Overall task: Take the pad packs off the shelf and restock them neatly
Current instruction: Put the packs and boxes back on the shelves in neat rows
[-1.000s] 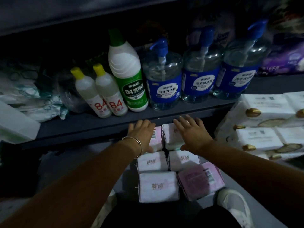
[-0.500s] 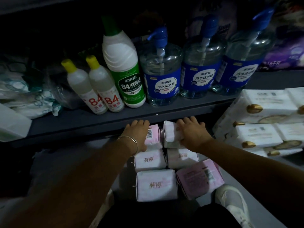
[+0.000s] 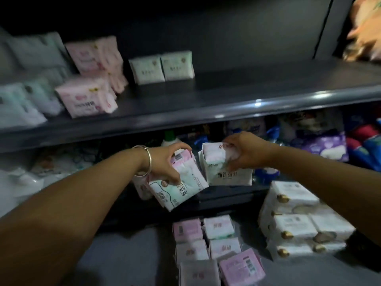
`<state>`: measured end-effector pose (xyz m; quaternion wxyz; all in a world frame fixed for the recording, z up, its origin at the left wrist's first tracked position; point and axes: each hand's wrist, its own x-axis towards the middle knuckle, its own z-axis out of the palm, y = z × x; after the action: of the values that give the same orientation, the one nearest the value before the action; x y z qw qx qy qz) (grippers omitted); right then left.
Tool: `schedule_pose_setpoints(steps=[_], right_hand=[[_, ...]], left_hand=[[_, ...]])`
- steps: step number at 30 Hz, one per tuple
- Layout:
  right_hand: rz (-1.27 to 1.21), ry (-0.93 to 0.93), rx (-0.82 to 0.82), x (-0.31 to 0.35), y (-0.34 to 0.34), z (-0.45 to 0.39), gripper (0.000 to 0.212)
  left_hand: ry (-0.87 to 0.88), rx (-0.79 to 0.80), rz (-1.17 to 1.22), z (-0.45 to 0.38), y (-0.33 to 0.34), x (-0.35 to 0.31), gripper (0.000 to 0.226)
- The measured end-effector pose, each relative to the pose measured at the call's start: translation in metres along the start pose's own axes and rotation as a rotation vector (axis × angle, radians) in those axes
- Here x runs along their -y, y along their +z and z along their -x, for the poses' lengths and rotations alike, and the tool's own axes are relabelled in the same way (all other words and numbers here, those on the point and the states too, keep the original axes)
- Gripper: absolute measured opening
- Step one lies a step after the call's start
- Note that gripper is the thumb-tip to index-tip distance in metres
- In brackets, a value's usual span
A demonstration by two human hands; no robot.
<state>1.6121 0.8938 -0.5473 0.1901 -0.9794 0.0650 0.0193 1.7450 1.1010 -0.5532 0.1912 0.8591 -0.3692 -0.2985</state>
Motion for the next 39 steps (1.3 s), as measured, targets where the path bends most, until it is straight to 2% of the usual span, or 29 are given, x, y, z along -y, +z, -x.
schedule_pose_setpoints(steps=[3, 6, 11, 14, 18, 28, 32, 37, 39], right_hand=[[-0.015, -0.05, -0.088, 0.024, -0.05, 0.005, 0.04], [0.008, -0.076, -0.178, 0.046, -0.093, 0.002, 0.053], [-0.023, -0.125, -0.276, 0.07, -0.143, -0.022, 0.055], [-0.033, -0.14, -0.324, 0.075, -0.159, -0.046, 0.055], [-0.006, -0.123, -0.361, 0.069, -0.165, -0.094, 0.058], [0.026, -0.051, -0.325, 0.045, -0.158, -0.23, 0.078], [-0.048, -0.078, -0.296, 0.034, -0.155, -0.27, 0.069], [-0.072, -0.117, -0.223, 0.028, -0.141, -0.307, 0.074], [-0.107, -0.111, -0.214, 0.026, -0.138, -0.318, 0.07]], left_hand=[[0.09, -0.081, -0.048, 0.023, -0.043, -0.027, 0.074], [0.124, -0.155, -0.076, 0.043, -0.084, -0.049, 0.071], [0.102, -0.258, -0.06, 0.062, -0.144, -0.069, 0.073], [0.067, -0.301, -0.039, 0.056, -0.172, -0.067, 0.082], [0.063, -0.368, -0.057, 0.032, -0.199, -0.058, 0.09], [-0.002, -0.442, -0.066, -0.06, -0.245, -0.022, 0.076], [-0.01, -0.409, 0.008, -0.093, -0.258, -0.005, 0.076], [0.02, -0.391, 0.107, -0.121, -0.266, 0.007, 0.078], [0.044, -0.388, 0.131, -0.127, -0.271, 0.01, 0.077]])
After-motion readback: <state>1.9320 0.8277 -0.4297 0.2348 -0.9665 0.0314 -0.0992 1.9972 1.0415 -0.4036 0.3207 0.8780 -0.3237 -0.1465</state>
